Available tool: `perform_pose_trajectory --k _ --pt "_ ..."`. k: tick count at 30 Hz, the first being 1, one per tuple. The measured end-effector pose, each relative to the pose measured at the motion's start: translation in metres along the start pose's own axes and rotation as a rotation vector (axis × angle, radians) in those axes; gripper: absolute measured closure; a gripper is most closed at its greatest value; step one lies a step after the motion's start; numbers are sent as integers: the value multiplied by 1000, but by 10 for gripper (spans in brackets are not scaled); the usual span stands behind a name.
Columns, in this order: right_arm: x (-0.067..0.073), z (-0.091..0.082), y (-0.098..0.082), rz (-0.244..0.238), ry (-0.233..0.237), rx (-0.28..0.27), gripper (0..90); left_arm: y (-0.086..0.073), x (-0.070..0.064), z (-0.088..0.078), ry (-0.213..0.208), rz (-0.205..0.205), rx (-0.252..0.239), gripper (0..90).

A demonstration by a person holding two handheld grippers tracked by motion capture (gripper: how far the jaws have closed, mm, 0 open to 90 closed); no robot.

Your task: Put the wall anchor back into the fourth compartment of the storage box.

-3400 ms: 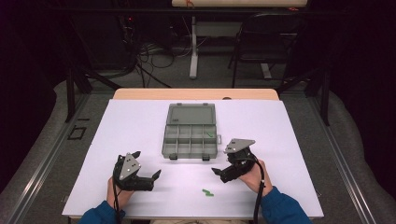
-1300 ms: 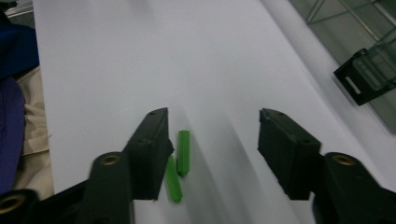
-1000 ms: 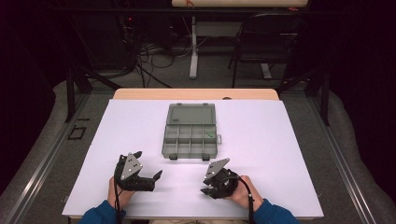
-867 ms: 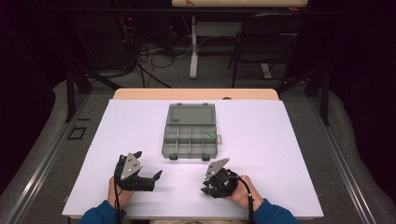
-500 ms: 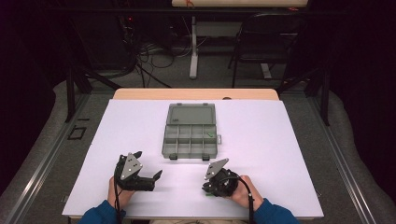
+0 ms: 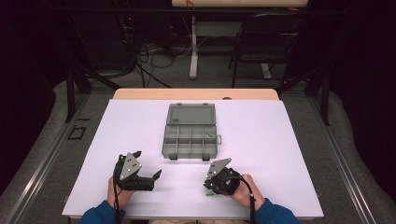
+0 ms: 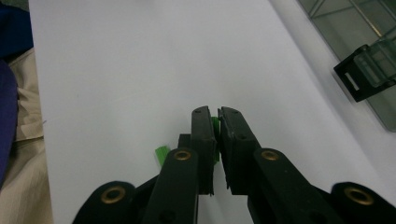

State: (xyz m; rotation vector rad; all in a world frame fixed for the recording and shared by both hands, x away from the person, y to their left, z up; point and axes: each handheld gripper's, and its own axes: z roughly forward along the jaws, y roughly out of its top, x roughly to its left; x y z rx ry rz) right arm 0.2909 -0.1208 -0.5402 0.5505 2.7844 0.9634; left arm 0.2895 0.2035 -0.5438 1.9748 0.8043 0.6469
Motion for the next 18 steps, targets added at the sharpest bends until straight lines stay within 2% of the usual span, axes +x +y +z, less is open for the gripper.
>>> perform_pose_trajectory --k 18 --pt "-11 -14 4 28 -68 -30 845 0 0 -1 6 -1 -3 4"
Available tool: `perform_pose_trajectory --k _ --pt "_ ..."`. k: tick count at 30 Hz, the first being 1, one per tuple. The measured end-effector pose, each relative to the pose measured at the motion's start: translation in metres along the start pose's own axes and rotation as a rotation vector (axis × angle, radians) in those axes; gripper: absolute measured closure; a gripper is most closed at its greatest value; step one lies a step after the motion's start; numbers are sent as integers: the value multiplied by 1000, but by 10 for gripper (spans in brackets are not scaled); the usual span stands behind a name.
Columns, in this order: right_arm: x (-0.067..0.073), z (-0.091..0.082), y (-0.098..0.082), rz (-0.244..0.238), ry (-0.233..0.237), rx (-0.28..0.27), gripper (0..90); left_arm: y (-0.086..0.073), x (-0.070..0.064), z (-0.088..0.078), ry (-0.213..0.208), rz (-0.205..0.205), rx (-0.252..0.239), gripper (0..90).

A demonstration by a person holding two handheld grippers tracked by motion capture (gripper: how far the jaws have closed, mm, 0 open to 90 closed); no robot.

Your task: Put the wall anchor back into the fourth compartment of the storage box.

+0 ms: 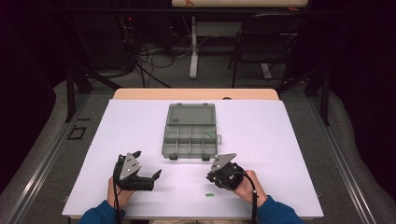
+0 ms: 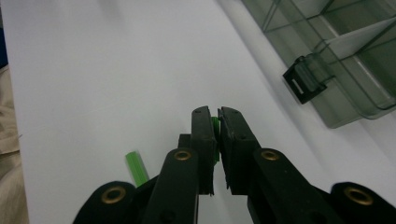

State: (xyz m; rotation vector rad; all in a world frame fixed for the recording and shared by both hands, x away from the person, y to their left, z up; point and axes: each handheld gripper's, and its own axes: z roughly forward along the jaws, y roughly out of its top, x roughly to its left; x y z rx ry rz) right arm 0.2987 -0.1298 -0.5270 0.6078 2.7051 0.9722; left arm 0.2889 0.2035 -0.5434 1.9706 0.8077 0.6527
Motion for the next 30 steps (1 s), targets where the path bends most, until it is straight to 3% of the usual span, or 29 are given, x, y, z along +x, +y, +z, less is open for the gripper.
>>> perform_pose_trajectory --k 16,30 --pt "-23 -11 4 46 -69 -34 846 -1 1 -1 12 -5 0 4" --pt "-37 -24 16 51 -133 -46 846 0 1 -1 11 1 -3 4"
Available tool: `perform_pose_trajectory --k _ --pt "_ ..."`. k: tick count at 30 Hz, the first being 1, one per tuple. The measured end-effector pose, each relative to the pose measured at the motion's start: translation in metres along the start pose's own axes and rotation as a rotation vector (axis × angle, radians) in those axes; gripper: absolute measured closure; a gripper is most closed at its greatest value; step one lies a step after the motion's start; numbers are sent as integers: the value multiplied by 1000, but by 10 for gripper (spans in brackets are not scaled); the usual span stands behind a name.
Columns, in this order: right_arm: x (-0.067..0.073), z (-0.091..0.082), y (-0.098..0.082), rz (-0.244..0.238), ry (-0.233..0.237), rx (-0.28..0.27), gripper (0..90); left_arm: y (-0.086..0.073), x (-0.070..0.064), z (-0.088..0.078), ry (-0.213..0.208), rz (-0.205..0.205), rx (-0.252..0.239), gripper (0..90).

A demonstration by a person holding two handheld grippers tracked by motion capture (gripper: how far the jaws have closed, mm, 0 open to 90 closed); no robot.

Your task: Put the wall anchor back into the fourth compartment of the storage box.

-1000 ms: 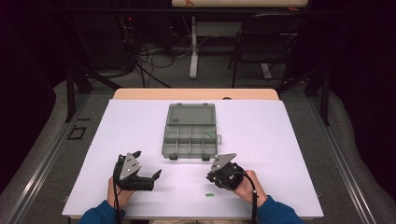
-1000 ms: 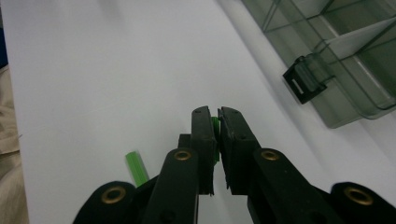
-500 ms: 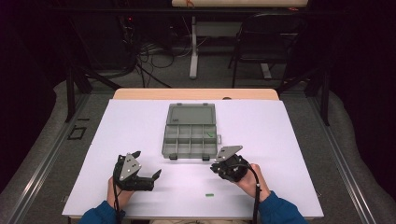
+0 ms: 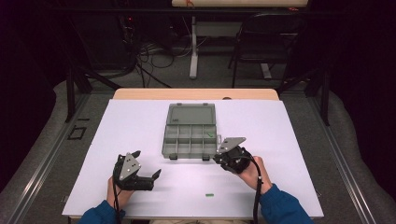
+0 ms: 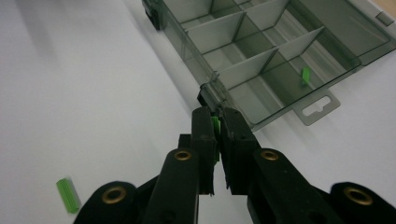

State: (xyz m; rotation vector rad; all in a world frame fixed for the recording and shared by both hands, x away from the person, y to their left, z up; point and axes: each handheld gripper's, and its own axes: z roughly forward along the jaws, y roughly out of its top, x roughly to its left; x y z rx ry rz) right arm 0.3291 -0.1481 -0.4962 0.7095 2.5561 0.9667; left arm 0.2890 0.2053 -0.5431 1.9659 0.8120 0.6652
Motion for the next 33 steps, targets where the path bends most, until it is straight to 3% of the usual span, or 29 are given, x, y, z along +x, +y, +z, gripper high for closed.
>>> perform_pose_trajectory --k 13,33 --pt "-17 -5 16 -2 -35 -24 846 1 -1 0 2 5 -1 4" --pt "-44 5 36 17 -75 3 846 1 -1 0 -3 -5 -6 5"
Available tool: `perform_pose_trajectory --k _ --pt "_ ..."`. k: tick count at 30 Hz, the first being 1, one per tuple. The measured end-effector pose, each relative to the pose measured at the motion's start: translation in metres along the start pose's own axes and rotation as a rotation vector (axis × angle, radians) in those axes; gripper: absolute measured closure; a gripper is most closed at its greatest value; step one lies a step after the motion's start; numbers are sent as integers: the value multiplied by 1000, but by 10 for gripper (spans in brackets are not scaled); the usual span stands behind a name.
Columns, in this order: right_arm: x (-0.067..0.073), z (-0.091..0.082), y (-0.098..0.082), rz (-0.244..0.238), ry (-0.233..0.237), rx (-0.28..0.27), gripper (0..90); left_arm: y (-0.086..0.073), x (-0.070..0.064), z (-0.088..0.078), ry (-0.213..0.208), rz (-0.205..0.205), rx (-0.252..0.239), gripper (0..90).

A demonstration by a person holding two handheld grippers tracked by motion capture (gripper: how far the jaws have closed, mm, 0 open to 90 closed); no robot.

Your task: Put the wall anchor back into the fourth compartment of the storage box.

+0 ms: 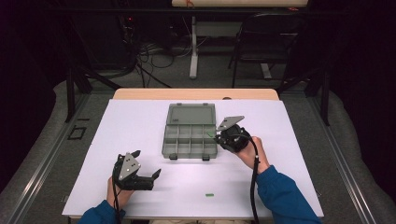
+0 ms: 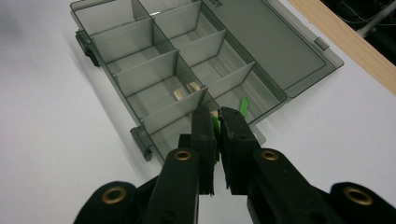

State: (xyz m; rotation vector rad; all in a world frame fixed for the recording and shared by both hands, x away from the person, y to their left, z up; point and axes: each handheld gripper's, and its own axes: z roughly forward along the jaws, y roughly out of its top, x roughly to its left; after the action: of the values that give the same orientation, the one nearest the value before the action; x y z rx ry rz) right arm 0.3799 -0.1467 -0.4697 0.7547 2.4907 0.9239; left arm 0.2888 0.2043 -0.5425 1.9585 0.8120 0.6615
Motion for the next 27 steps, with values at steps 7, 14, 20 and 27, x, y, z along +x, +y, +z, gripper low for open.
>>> perform_pose_trajectory --k 7,14,20,27 --pt "-8 7 7 12 -3 7 846 -1 1 0 -1 -2 0 5" --pt "-15 14 15 13 -6 25 846 -1 1 0 0 -1 -1 5" --pt "-20 22 21 19 -8 48 846 0 0 -1 2 3 -6 6" --pt "-22 30 26 14 -11 59 846 -1 1 -1 3 -5 -6 5"
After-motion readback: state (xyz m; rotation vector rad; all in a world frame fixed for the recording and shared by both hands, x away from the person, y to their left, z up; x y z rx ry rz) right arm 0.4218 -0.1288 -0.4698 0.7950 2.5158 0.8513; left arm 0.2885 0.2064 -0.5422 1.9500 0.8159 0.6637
